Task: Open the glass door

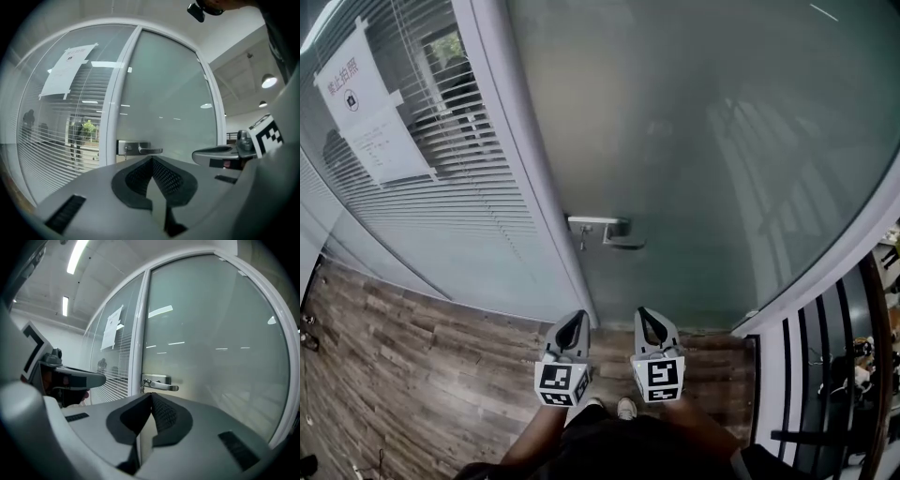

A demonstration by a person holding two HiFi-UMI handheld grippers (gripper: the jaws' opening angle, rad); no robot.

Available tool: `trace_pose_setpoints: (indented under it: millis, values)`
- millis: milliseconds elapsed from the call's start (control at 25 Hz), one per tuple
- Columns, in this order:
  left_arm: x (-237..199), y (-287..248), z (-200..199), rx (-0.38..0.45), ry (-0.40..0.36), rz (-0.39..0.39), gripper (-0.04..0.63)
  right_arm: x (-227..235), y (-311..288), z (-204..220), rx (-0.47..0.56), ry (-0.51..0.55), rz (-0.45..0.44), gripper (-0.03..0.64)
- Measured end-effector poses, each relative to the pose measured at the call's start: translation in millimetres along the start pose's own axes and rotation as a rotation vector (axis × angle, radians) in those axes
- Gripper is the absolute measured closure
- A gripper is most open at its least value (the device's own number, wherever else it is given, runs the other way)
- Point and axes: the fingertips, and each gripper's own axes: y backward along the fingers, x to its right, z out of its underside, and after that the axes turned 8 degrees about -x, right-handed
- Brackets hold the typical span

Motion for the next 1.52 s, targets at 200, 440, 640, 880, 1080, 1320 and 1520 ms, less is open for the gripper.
trace_pose_setpoints:
  millis: [200,440,640,880,1080,1320,1520]
  values:
    - [-17,-29,-7,0.005,-0.037,0.013,0.594,-7,-26,-11,0.012,0.018,-0.010,0.601]
    - [-18,-65,-4,-0.016,-0.056,0.054,0.594,25,-57,-17,-0.012,0.042,0.045,0.601]
    - [-27,-96,-23,0.025,-0.059,0.094,0.594,32,-85,-28,-0.023,0.116,0.032,0.600]
    - [-58,-126,-27,0.035,-0.079,0.089,0.594,33,-117,-34,-0.084,0.308,0.002,0.584]
    - [-67,-138,-21,0.013,-0.064,0.101,0.594,28,-142,-38,-0.172,0.601,-0.062,0.504]
    - [-65,-146,-20,0.005,-0.040,0.142,0.594,20,-172,-10,-0.469,0.867,-0.249,0.465]
    - [-60,-150,-22,-0.006,-0.024,0.174,0.594,22,-185,10,-0.587,0.951,-0.297,0.465]
